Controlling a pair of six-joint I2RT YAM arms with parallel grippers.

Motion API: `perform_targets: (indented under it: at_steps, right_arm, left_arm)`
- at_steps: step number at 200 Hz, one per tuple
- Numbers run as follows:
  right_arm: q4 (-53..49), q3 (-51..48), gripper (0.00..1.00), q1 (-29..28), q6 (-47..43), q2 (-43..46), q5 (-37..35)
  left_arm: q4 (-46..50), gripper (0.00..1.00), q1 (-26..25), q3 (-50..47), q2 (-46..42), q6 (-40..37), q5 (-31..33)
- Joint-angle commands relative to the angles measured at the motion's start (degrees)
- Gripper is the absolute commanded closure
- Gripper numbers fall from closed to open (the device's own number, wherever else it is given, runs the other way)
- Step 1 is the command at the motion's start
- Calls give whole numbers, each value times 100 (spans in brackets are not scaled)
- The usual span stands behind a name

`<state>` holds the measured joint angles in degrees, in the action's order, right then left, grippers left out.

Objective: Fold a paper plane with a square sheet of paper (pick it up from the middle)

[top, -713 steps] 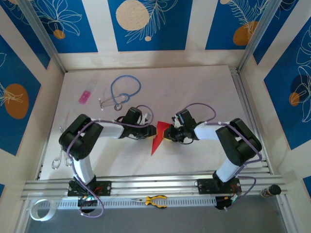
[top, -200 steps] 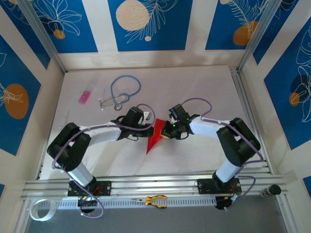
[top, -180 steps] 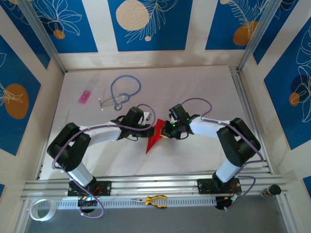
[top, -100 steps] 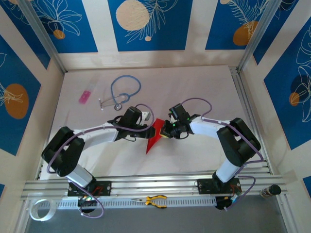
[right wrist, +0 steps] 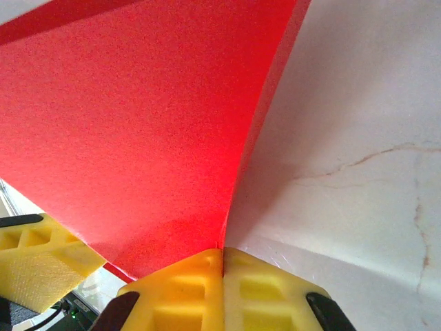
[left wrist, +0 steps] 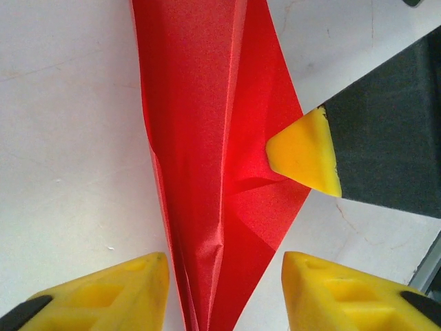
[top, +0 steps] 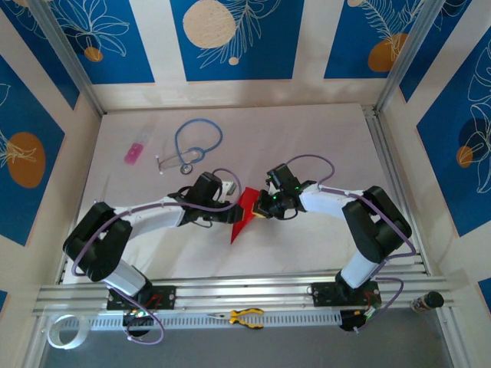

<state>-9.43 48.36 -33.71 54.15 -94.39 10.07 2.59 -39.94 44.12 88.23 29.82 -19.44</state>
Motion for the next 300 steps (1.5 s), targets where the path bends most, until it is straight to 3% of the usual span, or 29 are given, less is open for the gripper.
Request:
perform_targets:
  at_steps: [1, 69, 133, 300]
  right_arm:
    - [-37, 141, 98, 13, 22, -18, 134]
    - [-33, 194, 98, 7, 43, -69, 151]
    - [-17, 204, 98, 5, 60, -107, 164]
    - [-55, 242, 98, 3, 34, -133, 206]
  left_arm:
    - [-2, 56, -45, -71, -33, 10, -158]
    - [-59, 65, -94, -156, -50, 142, -185]
    - [-4, 66, -222, -136, -32, 93, -49]
    - [122, 54, -292, 136, 278, -151, -47]
